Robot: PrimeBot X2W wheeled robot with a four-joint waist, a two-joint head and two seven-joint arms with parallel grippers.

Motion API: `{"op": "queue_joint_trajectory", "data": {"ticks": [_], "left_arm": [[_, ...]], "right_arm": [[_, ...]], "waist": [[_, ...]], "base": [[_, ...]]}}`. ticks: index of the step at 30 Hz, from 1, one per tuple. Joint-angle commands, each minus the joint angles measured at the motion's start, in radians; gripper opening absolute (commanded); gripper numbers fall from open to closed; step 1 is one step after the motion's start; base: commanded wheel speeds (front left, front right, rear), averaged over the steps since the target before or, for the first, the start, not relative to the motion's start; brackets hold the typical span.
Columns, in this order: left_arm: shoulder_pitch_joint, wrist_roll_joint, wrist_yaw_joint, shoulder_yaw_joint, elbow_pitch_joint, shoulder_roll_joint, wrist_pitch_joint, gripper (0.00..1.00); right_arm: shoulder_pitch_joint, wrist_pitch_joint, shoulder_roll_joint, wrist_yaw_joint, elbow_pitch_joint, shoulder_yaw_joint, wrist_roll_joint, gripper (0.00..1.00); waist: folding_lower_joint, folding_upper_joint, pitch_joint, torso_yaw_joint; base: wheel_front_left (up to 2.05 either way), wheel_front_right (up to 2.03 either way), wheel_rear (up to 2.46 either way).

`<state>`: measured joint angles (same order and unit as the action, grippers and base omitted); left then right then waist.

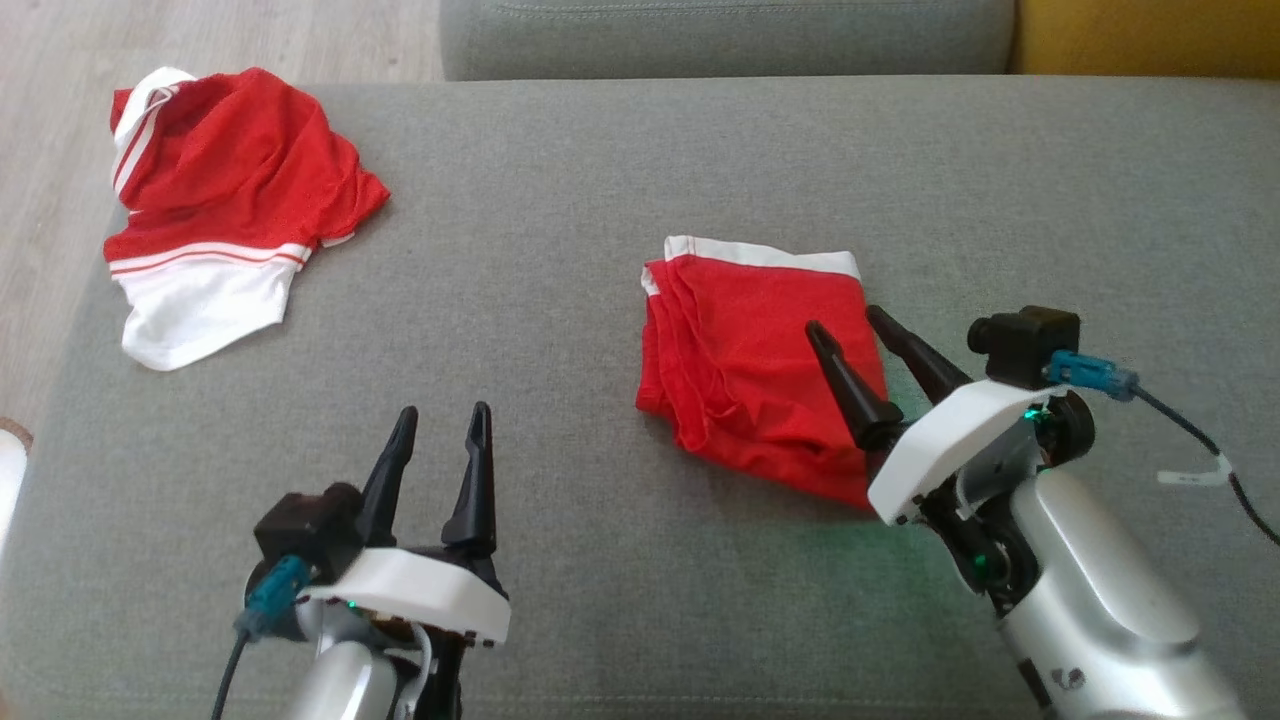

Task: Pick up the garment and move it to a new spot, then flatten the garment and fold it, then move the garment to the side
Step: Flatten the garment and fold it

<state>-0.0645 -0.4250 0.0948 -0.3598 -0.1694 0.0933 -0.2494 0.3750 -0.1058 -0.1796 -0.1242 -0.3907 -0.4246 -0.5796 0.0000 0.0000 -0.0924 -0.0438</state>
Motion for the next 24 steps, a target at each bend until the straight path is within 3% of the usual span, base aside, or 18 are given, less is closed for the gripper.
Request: {"op": "queue_joint_trajectory", "data": {"ticks": [1,2,3,8,24], "left_arm": [[-0.03,0.011,-0.008,0.031,0.025,0.0,-0.012,1.0],[-0.031,0.011,-0.009,0.031,0.025,0.0,-0.012,1.0],[-0.032,0.011,-0.01,0.031,0.024,0.0,-0.012,1.0],[-0.042,0.013,-0.013,0.031,0.022,0.0,-0.012,1.0],[-0.06,0.02,-0.016,0.042,0.021,-0.006,-0.012,1.0]], "right_arm": [[0.003,0.013,0.003,-0.007,0.028,-0.01,0.027,0.74],[0.002,0.014,0.008,-0.007,0.021,-0.014,0.036,0.49],[0.001,0.015,0.014,-0.007,0.012,-0.022,0.042,0.36],[0.019,0.03,0.04,-0.007,-0.063,-0.093,0.078,0.02],[0.146,0.159,0.117,-0.007,-0.322,-0.325,0.052,0.0]], "waist": [[0.0,0.0,-0.003,-0.003],[0.0,0.0,-0.005,-0.005],[0.0,0.0,-0.007,-0.007],[0.0,0.0,-0.022,-0.024],[0.0,0.0,-0.051,-0.066]], "base": [[0.0,0.0,0.0],[0.0,0.0,0.0],[0.0,0.0,0.0],[0.0,0.0,0.0],[0.0,0.0,0.0]]}}
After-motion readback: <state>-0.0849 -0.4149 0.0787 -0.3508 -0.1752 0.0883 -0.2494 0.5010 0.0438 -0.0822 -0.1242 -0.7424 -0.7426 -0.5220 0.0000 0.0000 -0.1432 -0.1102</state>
